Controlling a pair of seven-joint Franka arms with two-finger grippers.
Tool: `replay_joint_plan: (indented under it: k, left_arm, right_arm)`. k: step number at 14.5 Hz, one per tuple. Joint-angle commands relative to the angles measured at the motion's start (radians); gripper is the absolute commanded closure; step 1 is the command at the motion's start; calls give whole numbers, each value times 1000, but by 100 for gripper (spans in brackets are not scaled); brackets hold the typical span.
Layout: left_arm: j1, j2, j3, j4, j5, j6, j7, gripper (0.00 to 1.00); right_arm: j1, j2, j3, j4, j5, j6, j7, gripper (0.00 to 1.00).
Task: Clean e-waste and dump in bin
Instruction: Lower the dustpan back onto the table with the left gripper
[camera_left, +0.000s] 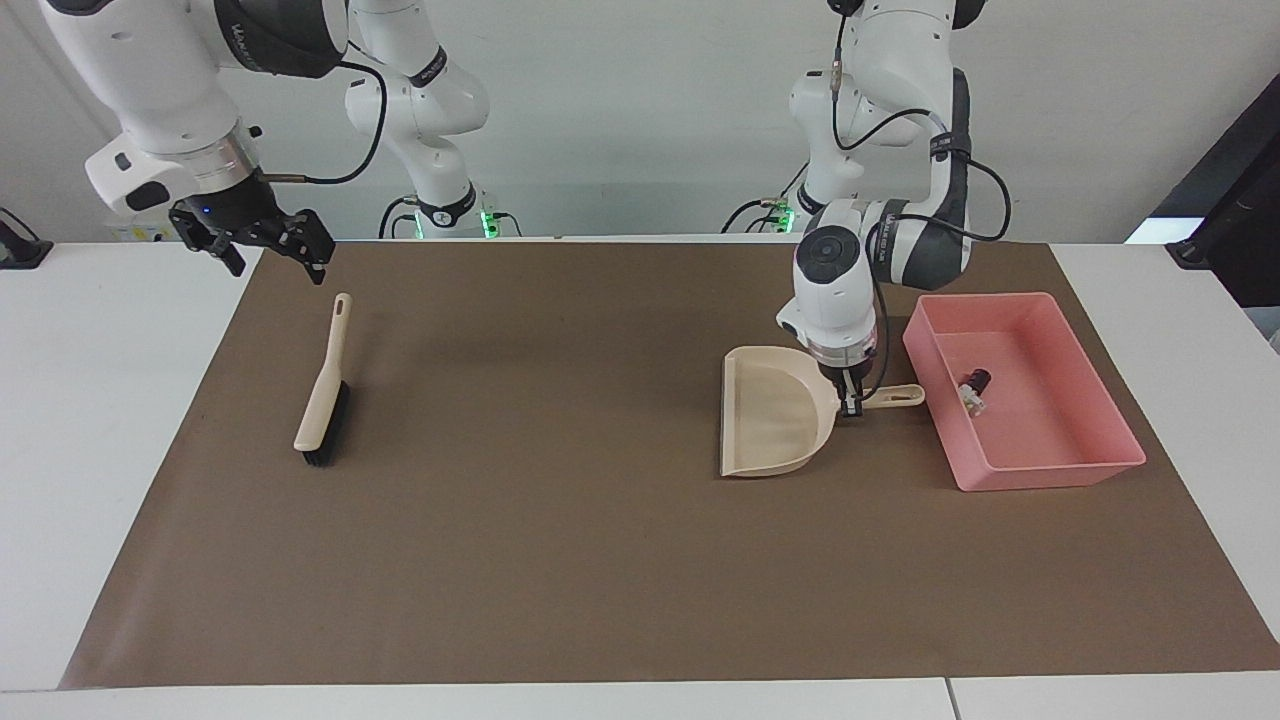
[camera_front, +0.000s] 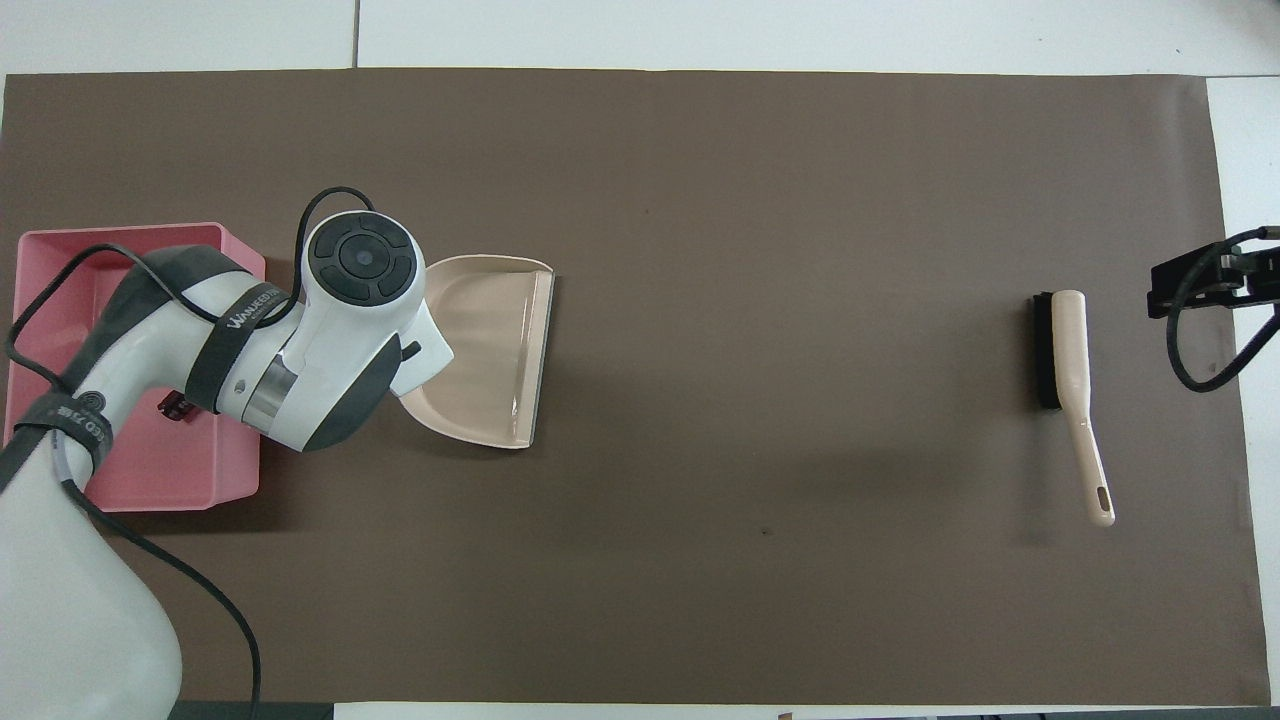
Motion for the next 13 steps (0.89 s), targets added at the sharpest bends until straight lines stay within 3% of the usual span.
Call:
replay_joint_plan:
  k: [1,4,5,6,7,8,13]
  left_arm:
    - [-19,6,16,4,-12,15,-17,100]
    - [-21,8,16,-2,-12,18,-32,97]
    - [-22,8,16,-1,-12,23,-32,88]
    - [-26,8,16,2,-12,23,-34,67]
    - [-29,9,16,5,-12,21,-32,20]
    - [-27,10,16,15,-12,15,-29,0]
    - [-15,-24,20,94,-14,-121,-26,0]
  right_arm:
    - [-36,-14,33,-11,-2,-9,1,0]
    - [-65,-15,61,-14,-1,-11,1,0]
    - [-64,-15,64,-14,-1,-12,1,0]
    - [-64,-15,64,-14,-1,-20,3,0]
    - [-62,-15,64,-14,-1,-21,3,0]
    - [-62,-15,64,-14,1,-21,4,0]
    - [-56,-6,65,19,32,-55,3,0]
